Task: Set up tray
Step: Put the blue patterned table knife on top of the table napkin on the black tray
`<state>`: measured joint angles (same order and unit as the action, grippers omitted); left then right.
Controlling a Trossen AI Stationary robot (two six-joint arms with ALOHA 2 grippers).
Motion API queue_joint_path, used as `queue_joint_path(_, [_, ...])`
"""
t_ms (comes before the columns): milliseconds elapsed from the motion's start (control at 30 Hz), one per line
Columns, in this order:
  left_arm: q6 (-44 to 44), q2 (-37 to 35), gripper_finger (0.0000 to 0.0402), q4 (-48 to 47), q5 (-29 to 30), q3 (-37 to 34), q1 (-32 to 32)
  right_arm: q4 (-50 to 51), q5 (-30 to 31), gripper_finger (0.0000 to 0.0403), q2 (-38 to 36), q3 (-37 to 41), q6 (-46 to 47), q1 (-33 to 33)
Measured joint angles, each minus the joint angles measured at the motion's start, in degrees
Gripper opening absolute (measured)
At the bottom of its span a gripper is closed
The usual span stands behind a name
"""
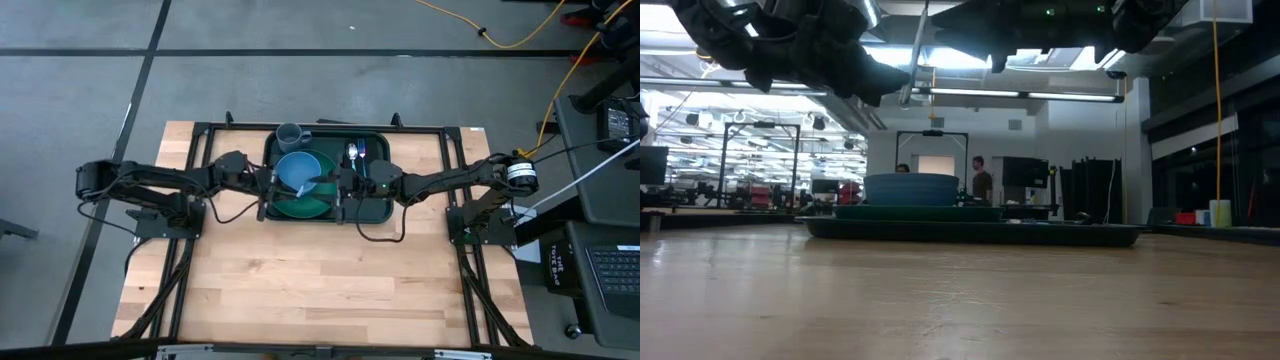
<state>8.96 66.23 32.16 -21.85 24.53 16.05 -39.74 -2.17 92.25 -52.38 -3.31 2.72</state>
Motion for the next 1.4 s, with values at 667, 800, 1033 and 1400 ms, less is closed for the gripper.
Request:
queue_joint_path(667, [3.39,7.09,0.0028,0.96,0.09,5.25,-0.26,-0.33,-0.01,0.0193,-0.01,0.00,0.04,0.00])
queue_joint_path(800, [3.38,7.09,0.0029,1.77,0.15,5.25,-0.26,-0.31,0.00,0.0183,-0.01,0.00,0.03,0.00])
queue_joint_path(1033, [4.28,7.09,0.0029,2.60,0.31,5.27,-0.26,-0.30,0.00,0.0136,-0.02,0.00,0.11,0.00])
queue_joint_path(1400, [4.79,7.09,0.0029,2.38,2.80,5.27,-0.28,-1.69,0.15,0.0066,-0.07,0.02,0.18,0.00])
